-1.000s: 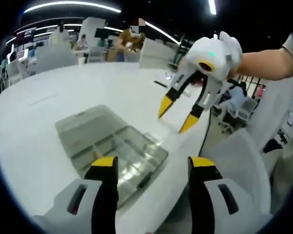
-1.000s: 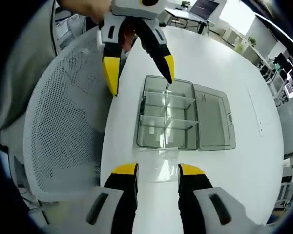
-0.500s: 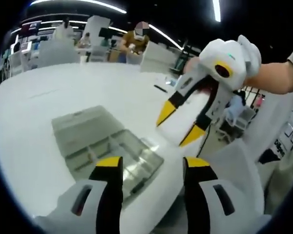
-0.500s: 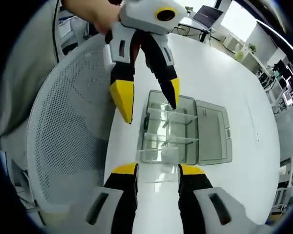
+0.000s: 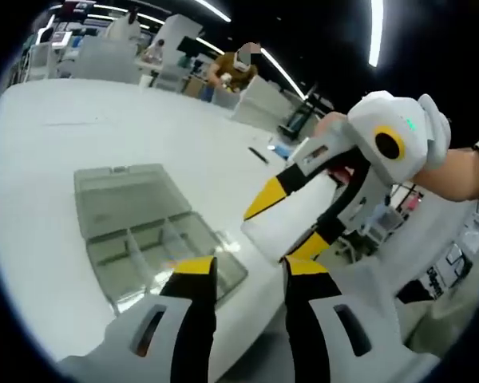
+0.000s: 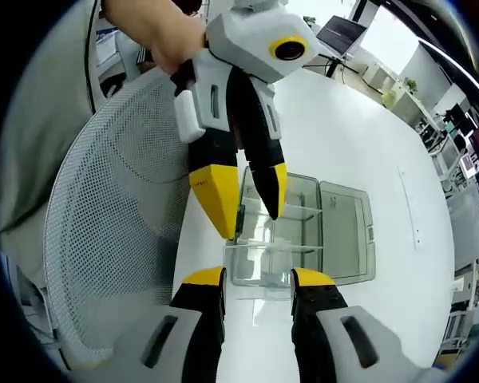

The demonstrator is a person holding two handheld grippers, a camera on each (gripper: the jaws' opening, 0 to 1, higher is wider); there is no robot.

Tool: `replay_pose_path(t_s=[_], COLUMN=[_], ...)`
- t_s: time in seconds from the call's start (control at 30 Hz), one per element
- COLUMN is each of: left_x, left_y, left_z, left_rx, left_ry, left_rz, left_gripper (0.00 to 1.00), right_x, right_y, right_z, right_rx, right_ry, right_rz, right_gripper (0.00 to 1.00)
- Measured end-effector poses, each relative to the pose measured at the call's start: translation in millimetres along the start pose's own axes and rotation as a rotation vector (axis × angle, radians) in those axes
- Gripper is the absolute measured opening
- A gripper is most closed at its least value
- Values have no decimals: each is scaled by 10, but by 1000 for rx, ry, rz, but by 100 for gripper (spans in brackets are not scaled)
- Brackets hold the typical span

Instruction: Insert the divider into the dual guide fixture by aligning both edges with the guide slots and pushing it downward to the bottom, including one-sided entry, uneven engagement, binding, and posture correction.

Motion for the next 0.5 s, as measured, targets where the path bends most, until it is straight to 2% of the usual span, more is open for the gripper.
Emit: replay_pose_path(t_s=[0.5], left_x=[38], left_y=[59], left_z=[17], left_rx=[-12], left_ry=[-34], left_rz=[141], left_gripper=[19], right_x=[140], right_y=[-11], right_z=[2], right_rx=[-19], right_ry=[-24], right_rz=[1], right_gripper=[27])
Point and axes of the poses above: the point that each gripper's makers call its tool centre point, and the gripper's own axes: z roughly backward along the fingers, y roughly to its left, x roughly out of its top, the point moved 5 cm from there along z, roughly backward along the fingers, and after that the axes turned 3 degrees about -x, right-handed, at the moved point
